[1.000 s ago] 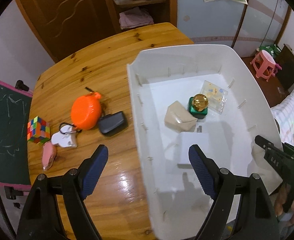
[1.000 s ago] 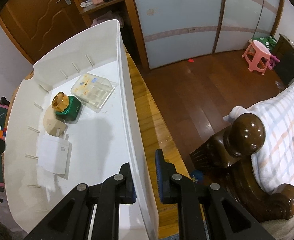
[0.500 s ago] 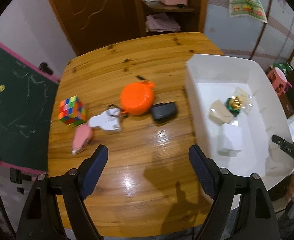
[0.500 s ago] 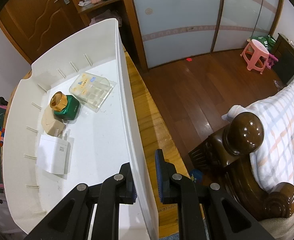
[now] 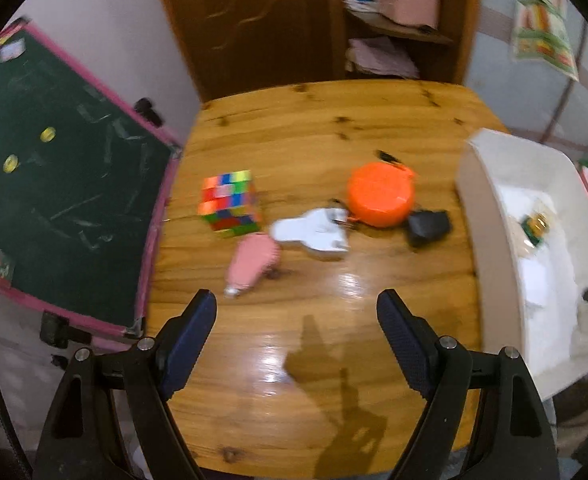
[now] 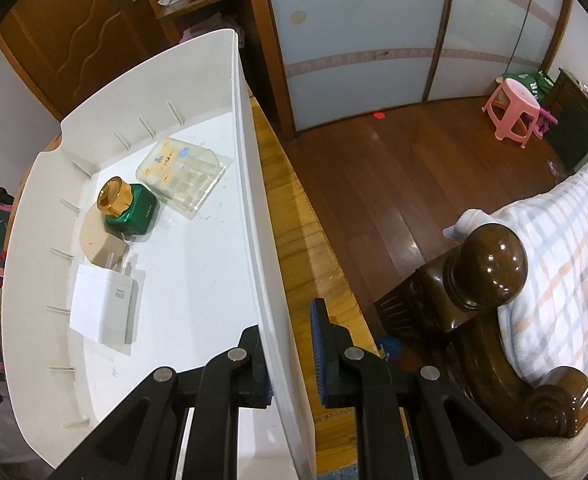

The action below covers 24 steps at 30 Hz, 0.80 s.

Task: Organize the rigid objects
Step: 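Withdraw the left tool from the bin toward the pink oval case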

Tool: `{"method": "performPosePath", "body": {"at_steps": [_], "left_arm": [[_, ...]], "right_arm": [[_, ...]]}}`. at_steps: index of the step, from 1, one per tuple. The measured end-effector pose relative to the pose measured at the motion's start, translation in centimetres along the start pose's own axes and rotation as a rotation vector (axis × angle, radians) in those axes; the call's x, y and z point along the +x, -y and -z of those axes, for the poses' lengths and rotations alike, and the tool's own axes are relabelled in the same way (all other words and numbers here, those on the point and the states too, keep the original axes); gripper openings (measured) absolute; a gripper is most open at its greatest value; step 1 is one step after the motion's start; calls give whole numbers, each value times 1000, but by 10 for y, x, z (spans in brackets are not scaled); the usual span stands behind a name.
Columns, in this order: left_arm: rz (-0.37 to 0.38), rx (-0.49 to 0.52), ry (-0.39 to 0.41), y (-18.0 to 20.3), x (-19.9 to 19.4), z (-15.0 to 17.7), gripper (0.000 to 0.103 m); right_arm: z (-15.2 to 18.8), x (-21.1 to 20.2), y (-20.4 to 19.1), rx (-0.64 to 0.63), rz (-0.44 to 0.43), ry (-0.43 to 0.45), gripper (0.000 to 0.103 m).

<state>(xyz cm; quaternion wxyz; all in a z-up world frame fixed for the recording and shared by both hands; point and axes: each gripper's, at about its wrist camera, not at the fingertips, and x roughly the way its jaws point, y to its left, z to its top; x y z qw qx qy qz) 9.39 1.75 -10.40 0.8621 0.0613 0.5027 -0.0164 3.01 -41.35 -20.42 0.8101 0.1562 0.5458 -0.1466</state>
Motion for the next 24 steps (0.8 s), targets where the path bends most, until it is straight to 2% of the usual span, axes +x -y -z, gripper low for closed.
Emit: {"method": "performPosePath", "body": {"at_steps": [5, 8, 11, 15, 24], "left_arm": [[66, -124, -51, -46, 19, -3, 84], [66, -164, -79, -60, 33, -3, 84], [118, -188, -127, -68, 52, -4, 84], [138, -174, -160, -63, 74, -5, 84], [87, -79, -211, -49, 131, -12, 84]], "right_arm": [[0, 1, 0, -6, 5, -3, 14], [0, 0, -1, -7, 8, -3, 14], [0, -1, 0, -1, 5, -3, 14], [0, -1, -1, 2, 6, -3, 14], [-1, -2, -1, -3, 12, -6, 14]]}}
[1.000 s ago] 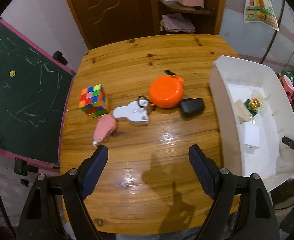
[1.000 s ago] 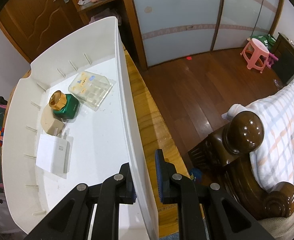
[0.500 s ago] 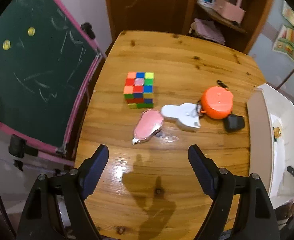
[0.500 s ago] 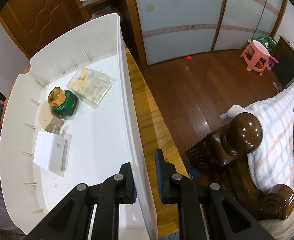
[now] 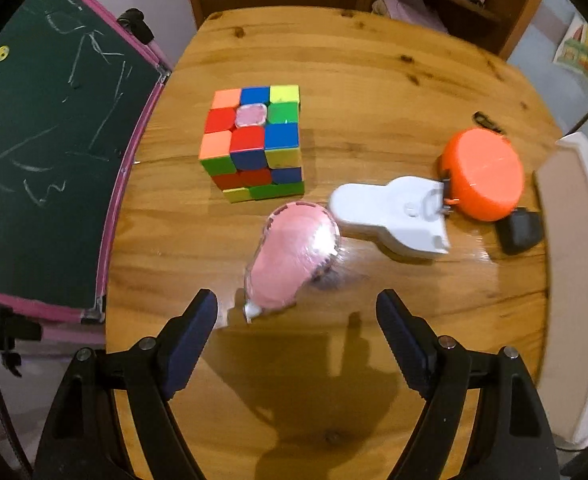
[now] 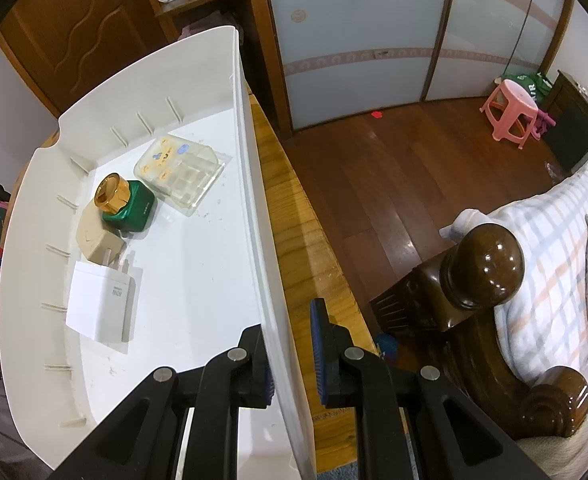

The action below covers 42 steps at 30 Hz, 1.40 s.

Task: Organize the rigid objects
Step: 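Withdraw the left tool from the bin toward the pink oval case, then grasp the pink oval case with the left gripper and lift it, then carry the pink case into the white bin and open the left gripper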

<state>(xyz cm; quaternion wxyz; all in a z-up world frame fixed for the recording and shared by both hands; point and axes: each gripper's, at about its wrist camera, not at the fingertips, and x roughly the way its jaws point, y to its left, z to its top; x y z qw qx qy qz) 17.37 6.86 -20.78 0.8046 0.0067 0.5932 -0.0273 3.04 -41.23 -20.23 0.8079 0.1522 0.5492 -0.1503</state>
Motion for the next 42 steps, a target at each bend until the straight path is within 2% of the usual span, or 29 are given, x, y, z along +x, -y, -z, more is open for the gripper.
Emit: {"method": "performPosePath", "body": {"at_steps": [3, 4, 10, 19, 30, 37, 42], "left_arm": [[-3, -4, -4, -4, 10, -3, 83], [4, -3, -2, -4, 13, -4, 78], [10, 13, -3, -4, 24, -9, 64], [2, 23, 39, -3, 23, -5, 62], [-17, -4, 36, 2, 18, 9, 62], [-5, 13, 43, 12, 2, 20, 62], [31, 71, 80, 37, -30, 29, 62]], "right_arm": [[0, 0, 0, 2, 0, -2, 14], [0, 0, 0, 1, 0, -1, 14], [0, 0, 0, 4, -1, -2, 14], [0, 0, -1, 5, -1, -2, 14], [0, 0, -1, 3, 1, -2, 14], [0, 0, -1, 2, 2, -1, 14], [2, 0, -1, -1, 2, 4, 14]]}}
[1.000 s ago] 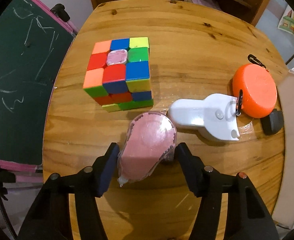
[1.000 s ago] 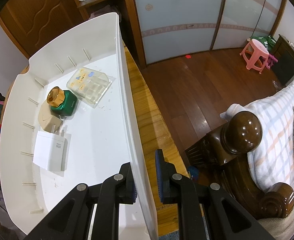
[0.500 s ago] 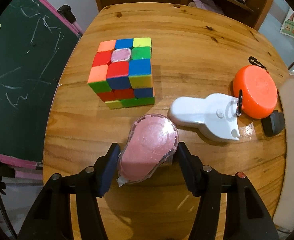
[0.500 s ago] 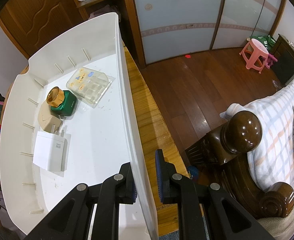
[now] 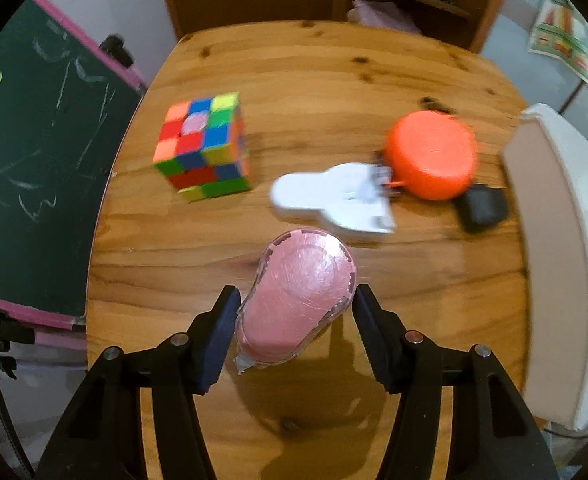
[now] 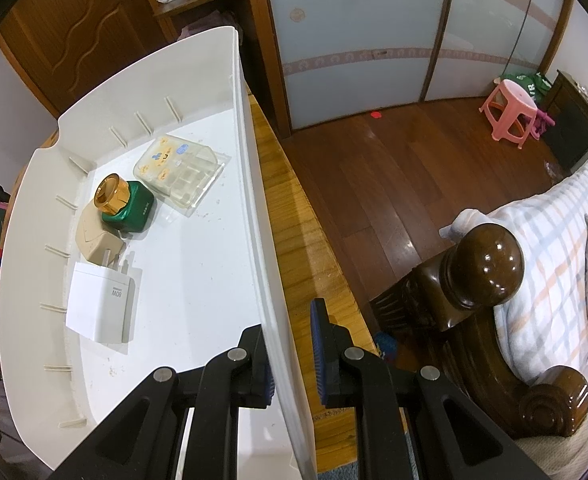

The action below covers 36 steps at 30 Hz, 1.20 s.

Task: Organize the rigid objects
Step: 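Carry the pink case into the white bin and open the left gripper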

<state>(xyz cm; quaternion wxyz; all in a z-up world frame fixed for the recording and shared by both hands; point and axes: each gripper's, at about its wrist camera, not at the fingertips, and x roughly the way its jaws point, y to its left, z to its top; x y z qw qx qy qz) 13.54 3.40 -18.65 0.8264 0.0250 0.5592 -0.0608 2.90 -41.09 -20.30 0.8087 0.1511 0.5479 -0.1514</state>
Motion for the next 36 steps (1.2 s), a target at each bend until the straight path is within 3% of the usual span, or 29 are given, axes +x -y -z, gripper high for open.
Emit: {"method": "performPosePath", "body": {"at_steps": [12, 20, 28, 33, 36], "left_arm": [[150, 214, 188, 98, -105, -15, 62], [241, 341, 238, 174, -135, -36, 62], [245, 408, 190, 243, -105, -67, 62], [198, 411, 132, 274, -62, -81, 62], [168, 382, 51, 283, -25, -90, 62]], "right_arm": [[1, -1, -1, -3, -7, 20, 14], [0, -2, -1, -3, -25, 31, 14], [-2, -2, 0, 6, -45, 30, 14], [-1, -2, 0, 5, -42, 34, 14], [-1, -3, -2, -2, -28, 42, 14]]}}
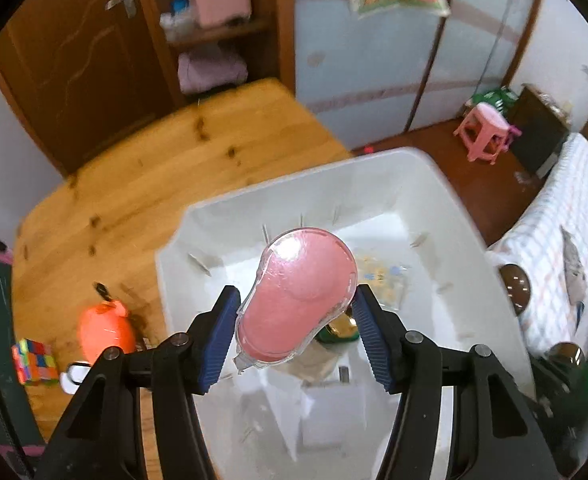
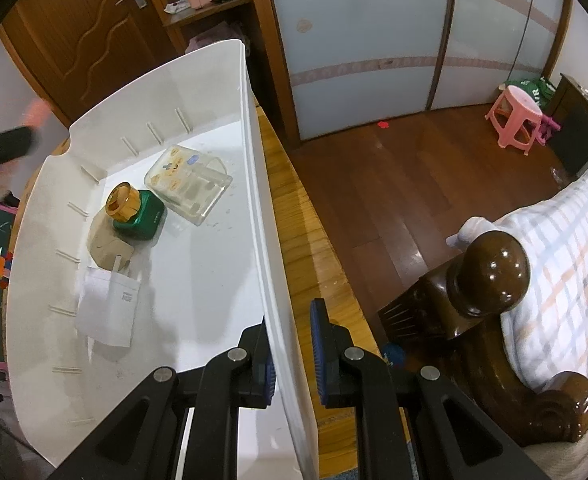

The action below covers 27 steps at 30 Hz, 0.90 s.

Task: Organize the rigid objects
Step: 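Carry the pink case into the white bin and open the left gripper, then withdraw the left tool from the bin toward the Rubik's cube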

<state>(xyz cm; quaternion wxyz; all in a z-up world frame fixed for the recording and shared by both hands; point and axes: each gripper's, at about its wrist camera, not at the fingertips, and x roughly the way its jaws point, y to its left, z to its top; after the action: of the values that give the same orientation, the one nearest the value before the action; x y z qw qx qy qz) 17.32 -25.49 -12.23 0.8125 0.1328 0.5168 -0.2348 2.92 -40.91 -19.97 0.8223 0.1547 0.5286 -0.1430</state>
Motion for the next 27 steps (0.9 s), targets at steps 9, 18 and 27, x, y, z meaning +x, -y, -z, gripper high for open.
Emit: {"method": "performPosePath", "body": {"at_steps": [9, 18, 27], "left_arm": [[-73, -73, -140, -13, 55, 1, 62], [-131, -46, -158, -5, 57, 3, 69], [-88, -61, -123, -11, 39, 1, 88]], "right_arm": [[0, 0, 2, 0, -51, -5, 14], [0, 0, 1, -9, -62, -3, 14], [0, 0, 0, -10, -53, 3, 14]]}}
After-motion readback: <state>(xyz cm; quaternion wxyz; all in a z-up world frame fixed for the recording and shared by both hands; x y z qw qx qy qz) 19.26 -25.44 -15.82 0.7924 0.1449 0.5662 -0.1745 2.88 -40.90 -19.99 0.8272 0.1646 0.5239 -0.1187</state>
